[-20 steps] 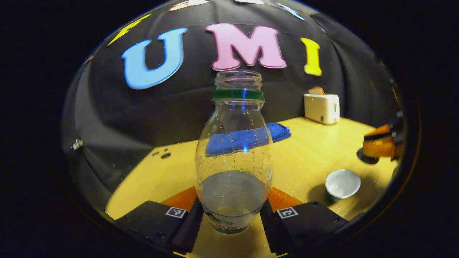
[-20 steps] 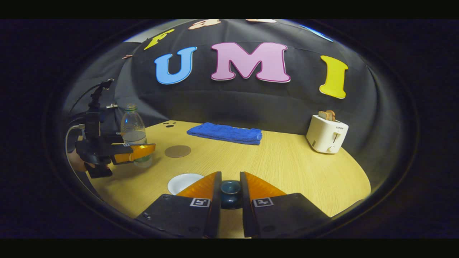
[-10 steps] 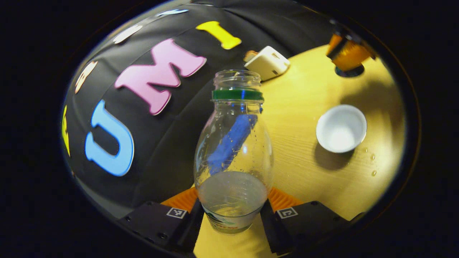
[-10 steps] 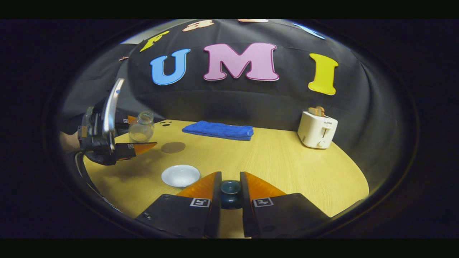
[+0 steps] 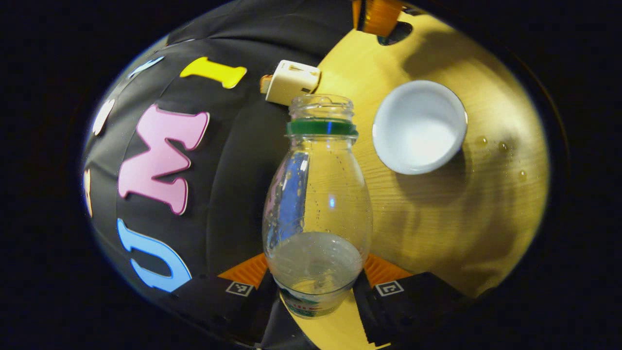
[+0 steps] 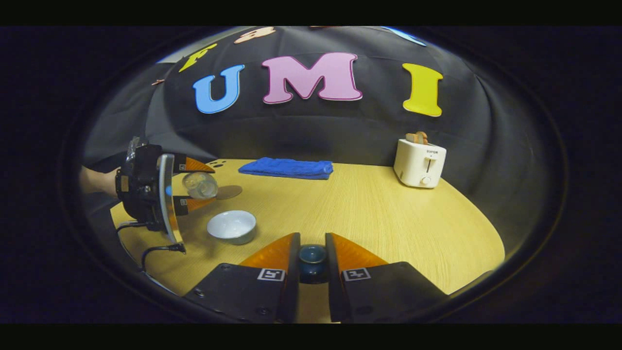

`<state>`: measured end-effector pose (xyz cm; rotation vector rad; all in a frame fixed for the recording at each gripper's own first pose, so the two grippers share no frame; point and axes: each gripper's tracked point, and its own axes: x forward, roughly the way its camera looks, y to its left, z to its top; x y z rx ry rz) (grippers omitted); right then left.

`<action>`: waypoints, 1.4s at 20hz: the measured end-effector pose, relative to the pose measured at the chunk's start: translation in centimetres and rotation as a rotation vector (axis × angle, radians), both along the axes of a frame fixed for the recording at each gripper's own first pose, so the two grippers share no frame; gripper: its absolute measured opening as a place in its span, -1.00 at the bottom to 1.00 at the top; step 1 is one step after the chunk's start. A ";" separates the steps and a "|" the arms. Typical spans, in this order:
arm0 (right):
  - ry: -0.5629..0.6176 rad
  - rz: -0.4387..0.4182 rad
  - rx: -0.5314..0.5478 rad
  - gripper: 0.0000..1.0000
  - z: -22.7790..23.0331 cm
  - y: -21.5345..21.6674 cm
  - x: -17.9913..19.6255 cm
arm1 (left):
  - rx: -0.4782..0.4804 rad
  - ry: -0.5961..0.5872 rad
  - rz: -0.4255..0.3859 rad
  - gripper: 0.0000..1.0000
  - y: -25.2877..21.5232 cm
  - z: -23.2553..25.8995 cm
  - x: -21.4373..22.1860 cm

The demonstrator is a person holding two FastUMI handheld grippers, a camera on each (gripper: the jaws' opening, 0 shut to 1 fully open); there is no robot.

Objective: Open the teacup lid with one hand, grasp the water bottle and pour water into the teacup with the other hand; after pouring, place the water bottle on the coaster and then close the teacup lid.

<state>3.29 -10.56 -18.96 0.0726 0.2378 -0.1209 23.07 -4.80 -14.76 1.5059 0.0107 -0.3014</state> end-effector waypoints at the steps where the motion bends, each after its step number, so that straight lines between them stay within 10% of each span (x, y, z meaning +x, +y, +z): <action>1: -0.001 0.001 0.000 -0.43 0.0 0.1 0.0 | 0.028 -0.005 -0.008 0.52 0.0 0.0 0.2; 14: -0.002 0.014 0.019 -0.44 -0.3 1.4 0.2 | 0.362 -0.124 -0.054 0.51 -0.3 1.8 2.1; 28: 0.003 0.003 0.033 -0.53 -0.5 1.8 -0.6 | 0.522 -0.198 -0.118 0.51 -1.3 3.1 2.3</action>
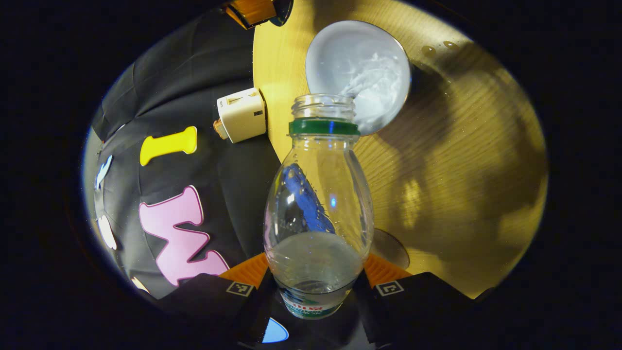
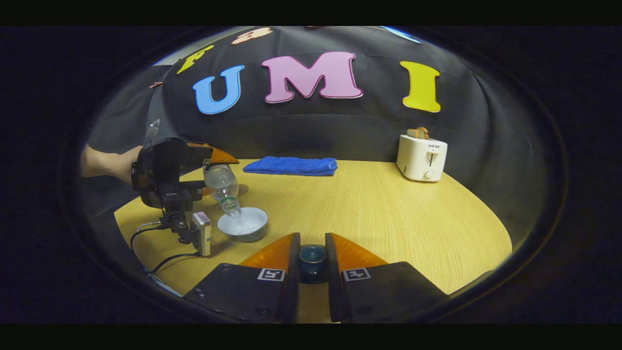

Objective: Open the teacup lid with one hand, grasp the water bottle and pour water into the teacup with the other hand; after pouring, place the water bottle on the coaster and then close the teacup lid.

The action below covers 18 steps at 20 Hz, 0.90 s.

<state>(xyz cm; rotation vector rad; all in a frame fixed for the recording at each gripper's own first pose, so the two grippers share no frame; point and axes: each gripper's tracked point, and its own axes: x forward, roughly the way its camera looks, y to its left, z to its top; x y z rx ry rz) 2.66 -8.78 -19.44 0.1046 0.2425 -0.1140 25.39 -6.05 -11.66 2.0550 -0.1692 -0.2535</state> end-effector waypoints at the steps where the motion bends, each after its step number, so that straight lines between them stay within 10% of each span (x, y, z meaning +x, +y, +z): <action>1: -0.001 0.001 0.000 -0.53 0.1 0.0 0.0 | 0.009 -0.005 -0.002 0.51 -0.1 0.0 0.0; 18: -0.021 -0.003 0.038 -0.43 2.1 0.0 0.4 | 0.222 -0.116 -0.066 0.51 -1.7 4.5 -0.3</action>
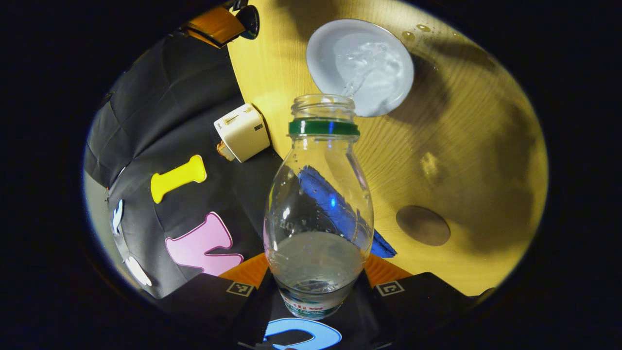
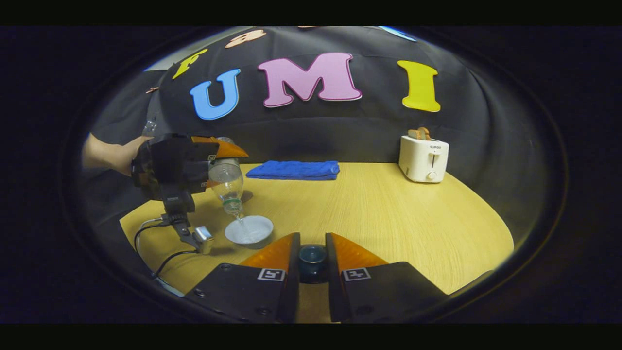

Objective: Open the teacup lid with one hand, grasp the water bottle and pour water into the teacup with the other hand; after pouring, place the water bottle on the coaster and then close the teacup lid.

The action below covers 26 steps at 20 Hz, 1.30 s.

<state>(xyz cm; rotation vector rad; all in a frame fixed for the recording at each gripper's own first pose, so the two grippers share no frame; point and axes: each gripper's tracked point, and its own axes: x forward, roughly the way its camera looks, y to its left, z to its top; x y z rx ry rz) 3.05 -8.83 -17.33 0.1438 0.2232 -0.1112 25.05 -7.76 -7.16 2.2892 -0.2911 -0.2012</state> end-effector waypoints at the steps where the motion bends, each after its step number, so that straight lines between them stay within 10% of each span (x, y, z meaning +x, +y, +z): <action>1: -0.003 -0.004 0.001 -0.44 0.2 -0.1 -0.1 | 0.012 -0.001 -0.004 0.51 -0.3 0.2 -0.2; 26: -0.010 0.000 0.043 -0.44 1.4 -0.6 1.0 | 0.096 0.033 0.015 0.51 -0.7 0.9 0.0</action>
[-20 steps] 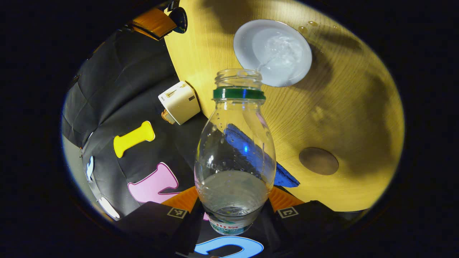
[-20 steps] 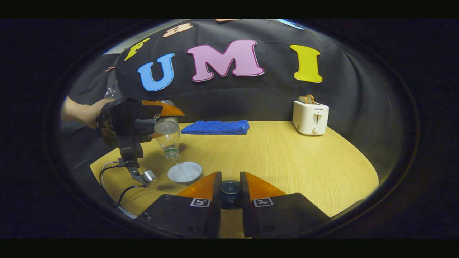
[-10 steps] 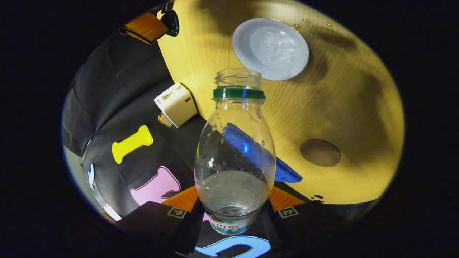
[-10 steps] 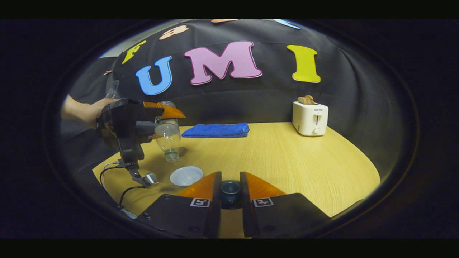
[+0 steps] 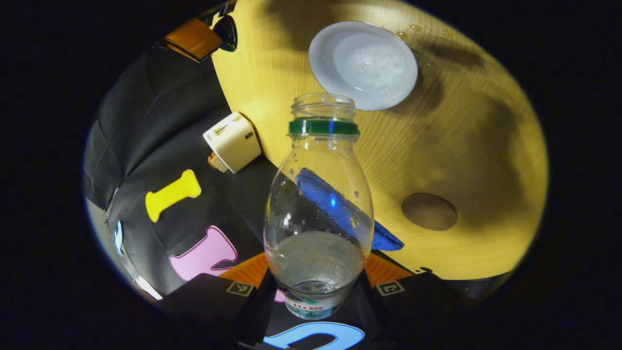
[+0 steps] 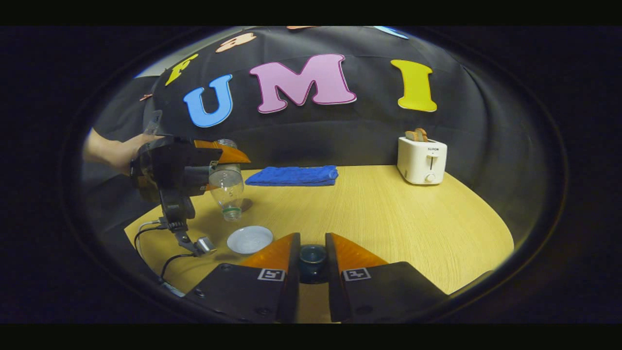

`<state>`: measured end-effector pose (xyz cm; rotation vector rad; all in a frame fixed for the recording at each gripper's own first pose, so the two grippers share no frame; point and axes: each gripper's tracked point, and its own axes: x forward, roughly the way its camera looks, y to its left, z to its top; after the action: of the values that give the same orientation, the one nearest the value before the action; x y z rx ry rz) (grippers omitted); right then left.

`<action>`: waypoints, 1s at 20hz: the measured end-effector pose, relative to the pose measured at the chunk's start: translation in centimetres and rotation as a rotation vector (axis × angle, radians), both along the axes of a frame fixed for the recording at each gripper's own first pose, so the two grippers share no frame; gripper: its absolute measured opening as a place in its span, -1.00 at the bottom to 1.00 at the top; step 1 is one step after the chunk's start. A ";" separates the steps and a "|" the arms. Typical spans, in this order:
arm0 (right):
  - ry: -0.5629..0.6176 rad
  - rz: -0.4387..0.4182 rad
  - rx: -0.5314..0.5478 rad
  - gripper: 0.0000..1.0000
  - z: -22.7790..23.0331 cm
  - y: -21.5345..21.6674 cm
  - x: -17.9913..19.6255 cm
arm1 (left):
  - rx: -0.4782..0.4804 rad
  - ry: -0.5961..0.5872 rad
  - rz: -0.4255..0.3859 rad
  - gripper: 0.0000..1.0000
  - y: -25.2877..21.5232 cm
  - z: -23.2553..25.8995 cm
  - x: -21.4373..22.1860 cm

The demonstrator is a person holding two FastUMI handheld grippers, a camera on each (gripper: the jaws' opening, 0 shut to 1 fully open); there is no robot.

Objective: Open the teacup lid with one hand, grasp the water bottle and pour water into the teacup with the other hand; after pouring, place the water bottle on the coaster and then close the teacup lid.

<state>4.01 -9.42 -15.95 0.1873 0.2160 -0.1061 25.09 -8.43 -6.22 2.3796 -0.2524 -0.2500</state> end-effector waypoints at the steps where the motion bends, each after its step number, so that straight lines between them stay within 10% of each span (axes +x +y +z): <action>1: 0.000 0.000 0.001 -0.36 0.1 0.0 0.2 | -0.005 0.002 0.000 0.52 0.0 0.1 0.0; 10: -0.002 0.008 -0.033 -0.44 2.3 -0.4 1.2 | -0.267 0.052 0.045 0.51 2.4 2.2 -0.9; 20: -0.018 0.039 -0.092 -0.34 5.9 1.1 2.8 | -1.399 0.231 0.218 0.50 8.1 5.1 0.1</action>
<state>6.79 -8.34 -10.01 0.0925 0.1962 -0.0753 25.21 -0.33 -1.17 0.9676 -0.0123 -0.1498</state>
